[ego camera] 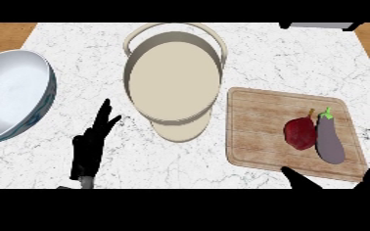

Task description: Pick the pear from the cutting board and place it in the tiered basket

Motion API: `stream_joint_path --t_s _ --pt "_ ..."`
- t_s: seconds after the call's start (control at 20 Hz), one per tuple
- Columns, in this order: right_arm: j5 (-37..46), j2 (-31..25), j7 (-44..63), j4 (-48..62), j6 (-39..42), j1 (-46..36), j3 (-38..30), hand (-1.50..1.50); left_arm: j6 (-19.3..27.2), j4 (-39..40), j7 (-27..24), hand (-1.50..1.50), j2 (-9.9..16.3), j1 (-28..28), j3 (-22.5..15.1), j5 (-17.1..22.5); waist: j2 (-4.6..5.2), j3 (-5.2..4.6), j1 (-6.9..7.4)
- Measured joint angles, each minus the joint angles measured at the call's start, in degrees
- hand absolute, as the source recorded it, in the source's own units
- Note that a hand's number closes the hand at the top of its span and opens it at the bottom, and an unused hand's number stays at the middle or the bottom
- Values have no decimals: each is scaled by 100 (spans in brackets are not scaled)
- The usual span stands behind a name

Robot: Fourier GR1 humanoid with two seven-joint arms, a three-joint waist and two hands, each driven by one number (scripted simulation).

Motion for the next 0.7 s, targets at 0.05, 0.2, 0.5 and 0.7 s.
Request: stream_joint_path --t_s 0.05,0.2,0.5,0.7 --pt "108 0 148 106 176 -253 9 -150 -19 44 6 0 6 -12 29 16 -8 3 -21" --pt "199 0 506 419 645 -912 -36 -150 -7 27 55 0 17 16 70 17 -32 11 -66" --pt "99 0 825 793 1256 -1757 -115 -150 33 164 -132 0 -61 92 192 -8 -79 32 -187" --pt "-56 0 865 1135 1446 -2216 -238 -150 -9 153 -111 0 -62 112 249 6 -89 38 -217"
